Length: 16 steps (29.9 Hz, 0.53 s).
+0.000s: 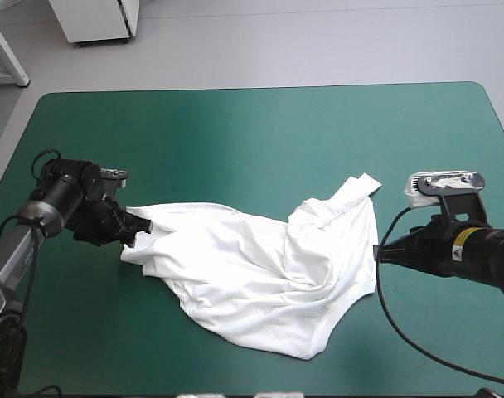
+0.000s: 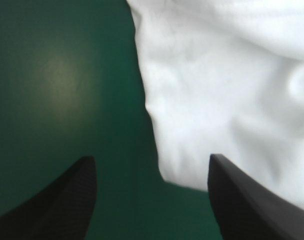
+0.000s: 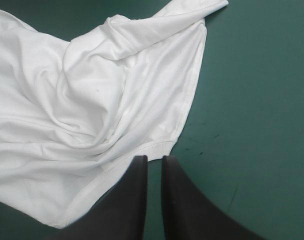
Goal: Fold the cloth
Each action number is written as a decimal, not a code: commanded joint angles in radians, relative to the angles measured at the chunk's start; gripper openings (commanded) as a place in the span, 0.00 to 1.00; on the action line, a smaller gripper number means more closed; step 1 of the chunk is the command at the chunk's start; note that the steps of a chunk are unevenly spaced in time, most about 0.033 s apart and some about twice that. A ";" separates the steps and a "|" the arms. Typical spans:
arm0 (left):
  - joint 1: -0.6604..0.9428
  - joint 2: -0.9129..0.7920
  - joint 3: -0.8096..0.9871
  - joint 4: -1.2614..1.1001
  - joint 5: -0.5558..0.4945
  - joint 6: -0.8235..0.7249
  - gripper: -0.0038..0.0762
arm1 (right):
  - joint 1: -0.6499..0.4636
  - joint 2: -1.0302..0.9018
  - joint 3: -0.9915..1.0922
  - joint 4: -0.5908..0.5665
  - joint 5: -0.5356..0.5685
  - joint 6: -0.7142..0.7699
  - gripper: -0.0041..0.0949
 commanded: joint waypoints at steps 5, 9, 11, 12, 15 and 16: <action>0.004 0.106 -0.156 0.041 -0.056 0.000 0.63 | -0.006 0.016 -0.029 -0.012 -0.069 -0.005 0.15; 0.004 0.172 -0.186 0.044 -0.074 0.000 0.62 | -0.006 0.016 -0.029 -0.012 -0.076 -0.005 0.15; 0.004 0.195 -0.192 0.040 -0.091 0.000 0.60 | -0.006 0.016 -0.029 -0.012 -0.076 -0.005 0.15; 0.004 0.203 -0.192 0.038 -0.099 0.000 0.59 | -0.006 0.016 -0.029 -0.012 -0.076 -0.005 0.15; 0.004 0.217 -0.192 0.038 -0.124 0.000 0.55 | -0.006 0.016 -0.029 -0.012 -0.076 -0.005 0.15; 0.004 0.220 -0.192 0.035 -0.131 0.000 0.53 | -0.006 0.016 -0.029 -0.012 -0.076 -0.005 0.15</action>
